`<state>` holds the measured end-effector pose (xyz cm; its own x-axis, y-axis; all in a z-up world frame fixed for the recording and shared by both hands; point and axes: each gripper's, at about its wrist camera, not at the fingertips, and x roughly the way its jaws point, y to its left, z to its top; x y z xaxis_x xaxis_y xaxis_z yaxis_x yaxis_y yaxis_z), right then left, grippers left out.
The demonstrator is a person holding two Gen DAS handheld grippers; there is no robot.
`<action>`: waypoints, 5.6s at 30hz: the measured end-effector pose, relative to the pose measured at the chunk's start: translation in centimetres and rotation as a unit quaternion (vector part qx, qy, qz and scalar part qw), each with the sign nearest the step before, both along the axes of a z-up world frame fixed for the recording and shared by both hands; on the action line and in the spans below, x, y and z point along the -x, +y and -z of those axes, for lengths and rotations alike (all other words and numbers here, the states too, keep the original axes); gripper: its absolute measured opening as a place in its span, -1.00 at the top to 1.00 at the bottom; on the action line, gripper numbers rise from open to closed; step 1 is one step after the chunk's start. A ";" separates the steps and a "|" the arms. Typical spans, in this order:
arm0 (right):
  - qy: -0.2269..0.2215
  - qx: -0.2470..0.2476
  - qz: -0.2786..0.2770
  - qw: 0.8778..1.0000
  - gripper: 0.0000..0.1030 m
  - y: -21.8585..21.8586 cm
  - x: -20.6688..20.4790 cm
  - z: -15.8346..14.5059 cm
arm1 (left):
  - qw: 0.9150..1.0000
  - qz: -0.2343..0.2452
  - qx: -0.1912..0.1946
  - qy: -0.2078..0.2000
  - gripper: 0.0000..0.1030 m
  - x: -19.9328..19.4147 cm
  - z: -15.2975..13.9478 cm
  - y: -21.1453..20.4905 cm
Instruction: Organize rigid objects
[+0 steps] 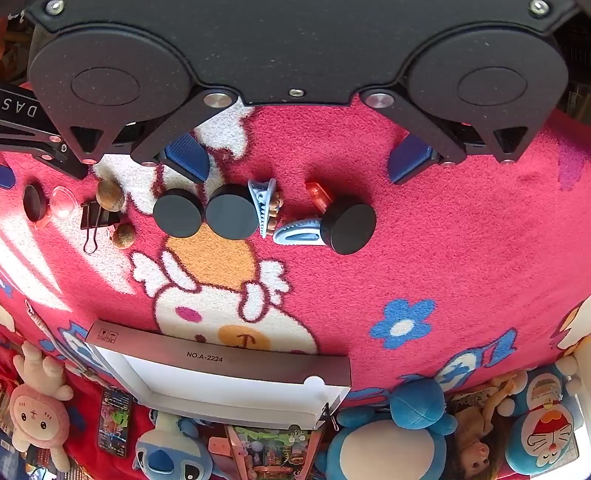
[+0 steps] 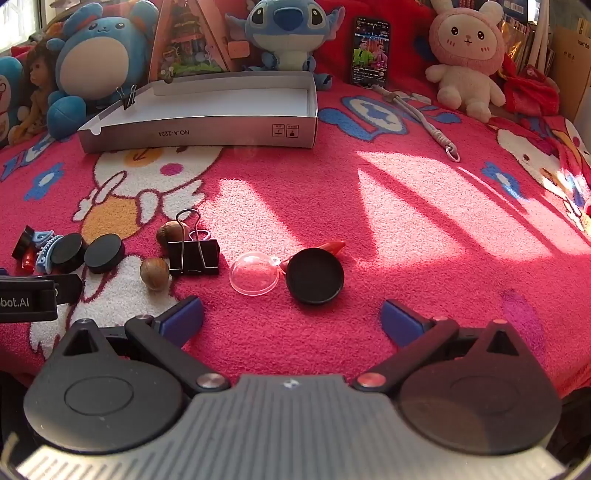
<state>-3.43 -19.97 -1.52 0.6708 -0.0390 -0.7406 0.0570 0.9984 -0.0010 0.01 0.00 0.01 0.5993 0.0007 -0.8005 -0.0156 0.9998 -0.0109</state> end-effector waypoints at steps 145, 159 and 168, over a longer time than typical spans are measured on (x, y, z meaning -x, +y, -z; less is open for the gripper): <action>-0.116 -0.051 -0.025 0.992 0.28 -3.2 1.7 -1.0 | 0.985 0.087 0.026 -0.149 0.42 -0.4 0.0 -1.8; -0.149 -0.102 -0.024 0.983 0.28 -4.2 -2.2 -4.8 | 0.982 0.099 0.070 -0.147 0.42 -3.8 -4.2 -1.1; -0.150 -0.115 -0.025 0.982 0.28 -4.6 -4.9 -5.9 | 0.982 0.098 0.081 -0.141 0.42 -6.5 -5.3 -0.9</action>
<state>1.47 -24.58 4.42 0.8567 0.1452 -0.4949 -0.0292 0.9717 0.2345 6.47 -0.91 5.35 0.7736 -0.2498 -0.5823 0.2026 0.9683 -0.1461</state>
